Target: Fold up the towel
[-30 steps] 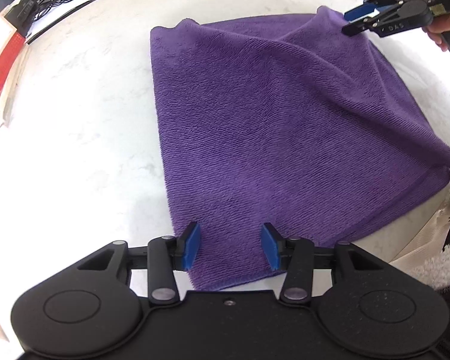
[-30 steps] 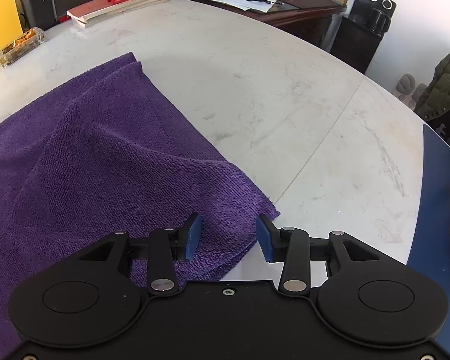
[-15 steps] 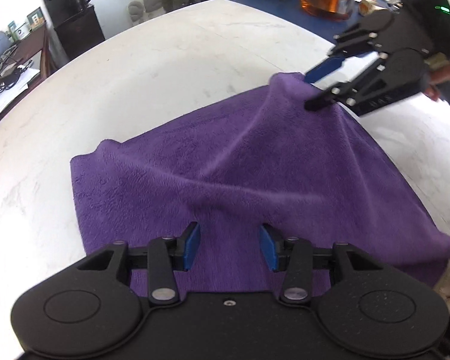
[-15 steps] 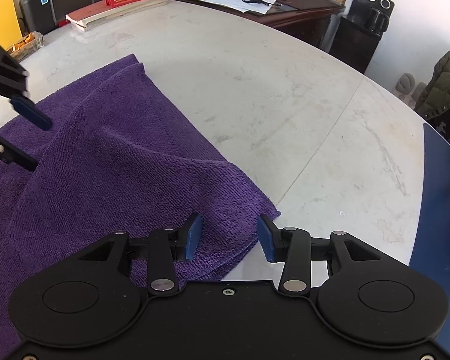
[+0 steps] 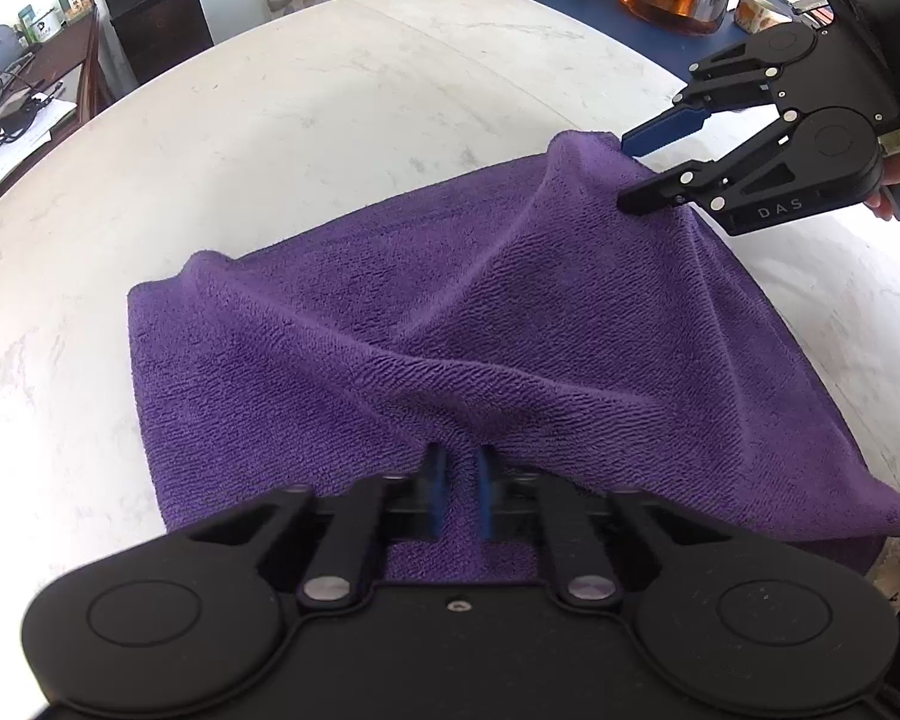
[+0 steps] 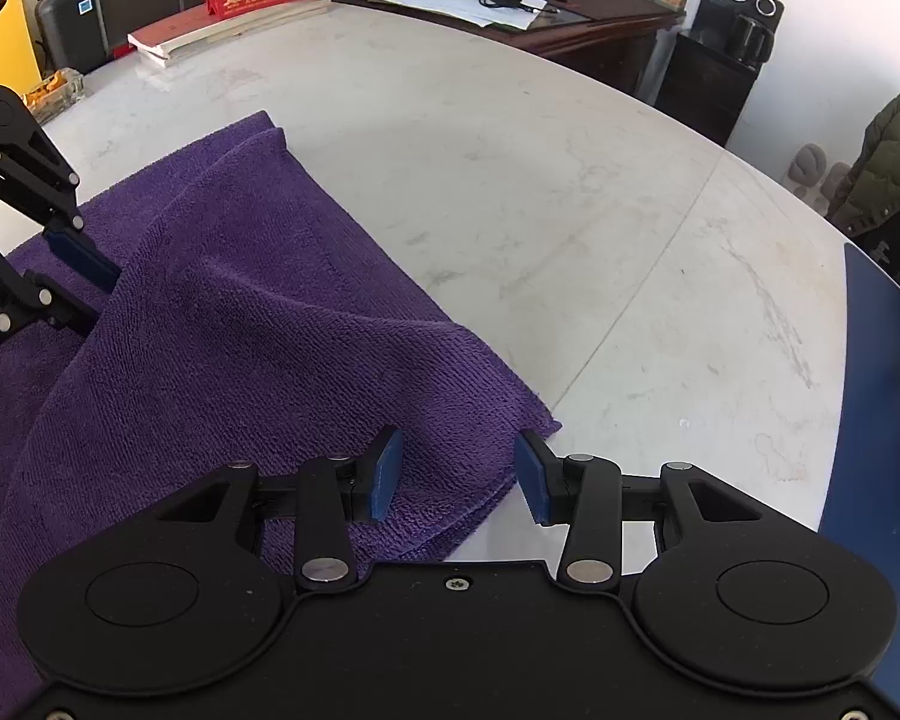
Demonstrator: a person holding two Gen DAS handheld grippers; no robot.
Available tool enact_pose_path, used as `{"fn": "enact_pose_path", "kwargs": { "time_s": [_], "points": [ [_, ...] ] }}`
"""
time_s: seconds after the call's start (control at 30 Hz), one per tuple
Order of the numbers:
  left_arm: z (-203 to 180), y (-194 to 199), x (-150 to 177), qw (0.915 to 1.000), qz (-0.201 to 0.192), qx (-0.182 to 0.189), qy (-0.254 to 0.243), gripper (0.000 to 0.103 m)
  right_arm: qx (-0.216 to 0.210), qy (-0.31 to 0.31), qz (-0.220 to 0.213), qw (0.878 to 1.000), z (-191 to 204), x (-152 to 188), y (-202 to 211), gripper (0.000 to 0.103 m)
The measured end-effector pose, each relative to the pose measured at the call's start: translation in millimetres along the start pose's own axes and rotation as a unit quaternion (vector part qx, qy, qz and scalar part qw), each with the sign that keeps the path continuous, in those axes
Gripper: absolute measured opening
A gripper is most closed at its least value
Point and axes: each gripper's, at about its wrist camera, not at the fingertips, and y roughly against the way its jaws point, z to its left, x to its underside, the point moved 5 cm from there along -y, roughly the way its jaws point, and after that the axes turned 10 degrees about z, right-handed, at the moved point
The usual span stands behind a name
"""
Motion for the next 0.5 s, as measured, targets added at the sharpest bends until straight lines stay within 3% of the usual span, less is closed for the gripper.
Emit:
{"fn": "enact_pose_path", "kwargs": {
  "time_s": [0.5],
  "points": [
    [12, 14, 36, 0.9987, 0.048, -0.017, 0.006, 0.002, 0.000, 0.022, 0.003, 1.000, 0, -2, 0, 0.043]
  ]
}}
